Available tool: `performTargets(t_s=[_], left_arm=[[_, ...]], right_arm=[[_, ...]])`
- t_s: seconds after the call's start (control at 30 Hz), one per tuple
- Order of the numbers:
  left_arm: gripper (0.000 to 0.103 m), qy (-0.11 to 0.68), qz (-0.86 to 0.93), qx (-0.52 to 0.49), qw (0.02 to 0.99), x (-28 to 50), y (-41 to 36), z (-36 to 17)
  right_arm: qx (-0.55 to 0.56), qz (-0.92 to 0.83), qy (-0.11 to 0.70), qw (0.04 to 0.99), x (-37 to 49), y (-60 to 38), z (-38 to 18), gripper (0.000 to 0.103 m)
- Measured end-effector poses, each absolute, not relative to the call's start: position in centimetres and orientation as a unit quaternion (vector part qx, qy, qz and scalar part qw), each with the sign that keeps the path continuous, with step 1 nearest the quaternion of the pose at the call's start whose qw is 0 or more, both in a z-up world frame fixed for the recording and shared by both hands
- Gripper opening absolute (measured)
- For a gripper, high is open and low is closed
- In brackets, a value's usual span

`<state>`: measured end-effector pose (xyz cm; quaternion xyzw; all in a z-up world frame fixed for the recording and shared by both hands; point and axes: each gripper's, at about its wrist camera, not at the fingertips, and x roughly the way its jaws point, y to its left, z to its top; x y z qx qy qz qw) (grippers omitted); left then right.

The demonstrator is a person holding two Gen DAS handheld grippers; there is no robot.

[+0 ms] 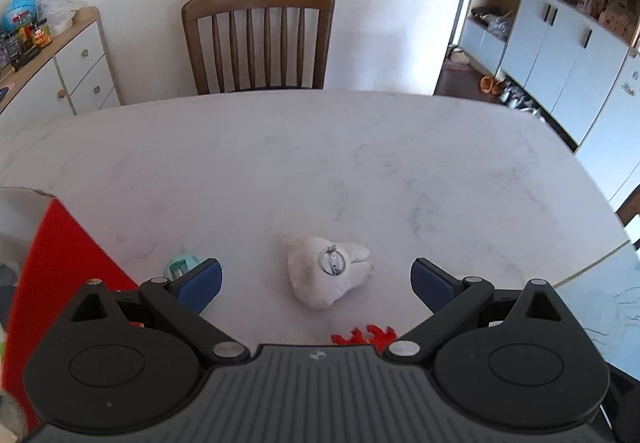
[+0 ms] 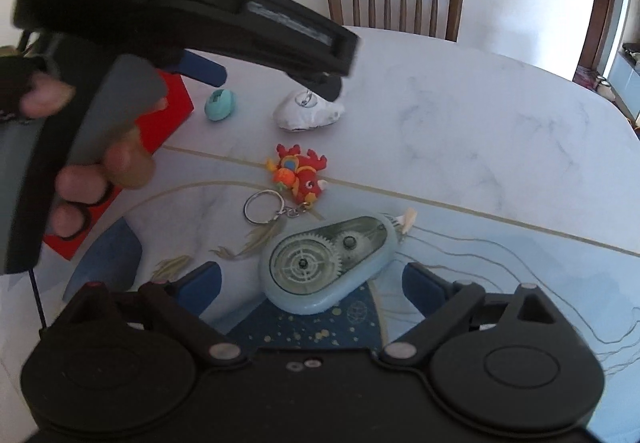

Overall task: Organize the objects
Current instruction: 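Grasp the white plush with the left gripper while the right gripper grasps the tape dispenser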

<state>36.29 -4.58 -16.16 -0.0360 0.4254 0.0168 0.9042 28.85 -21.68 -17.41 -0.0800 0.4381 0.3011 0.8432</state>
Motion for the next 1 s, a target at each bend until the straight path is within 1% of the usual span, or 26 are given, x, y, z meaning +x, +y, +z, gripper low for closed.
performTargets(t_s=[0.17,0.43,0.6,0.73,0.8,0.83,0.87,0.9,0.97,1.0], left_arm=[[0.101,0.432,0.015,-0.030,0.901,37.0,-4.9,-17.6],[0.101,0.441,0.016,-0.027,0.897,37.7,-5.1,-19.3],[0.100,0.441,0.021,-0.033,0.897,37.9,-5.1,-19.8],[0.089,0.440,0.019,-0.027,0.897,37.9,-5.3,-19.9],[0.085,0.440,0.020,-0.022,0.898,37.9,-5.4,-19.8],[0.081,0.439,0.019,-0.023,0.898,38.0,-5.4,-19.8],[0.073,0.437,0.019,-0.023,0.899,38.0,-5.5,-19.6],[0.069,0.437,0.021,-0.022,0.899,38.1,-5.6,-19.5],[0.057,0.436,0.017,-0.022,0.900,38.1,-5.8,-19.2],[0.057,0.436,0.014,-0.020,0.899,38.1,-5.9,-19.1]], right_arm=[[-0.085,0.280,0.429,0.855,28.8,-21.1,-17.9,0.094],[-0.091,0.264,0.420,0.863,28.7,-20.3,-18.4,0.093],[-0.107,0.251,0.411,0.870,28.5,-19.5,-18.6,0.090],[-0.107,0.247,0.408,0.873,28.4,-19.6,-18.7,0.087],[-0.106,0.242,0.406,0.875,28.2,-19.6,-18.7,0.081],[-0.104,0.241,0.405,0.876,28.2,-19.6,-18.7,0.079],[-0.102,0.240,0.404,0.877,28.2,-19.8,-18.7,0.077],[-0.101,0.241,0.404,0.877,28.2,-19.9,-18.8,0.077],[-0.103,0.241,0.401,0.878,28.1,-20.0,-18.8,0.077],[-0.103,0.240,0.400,0.879,28.0,-20.0,-18.9,0.077]])
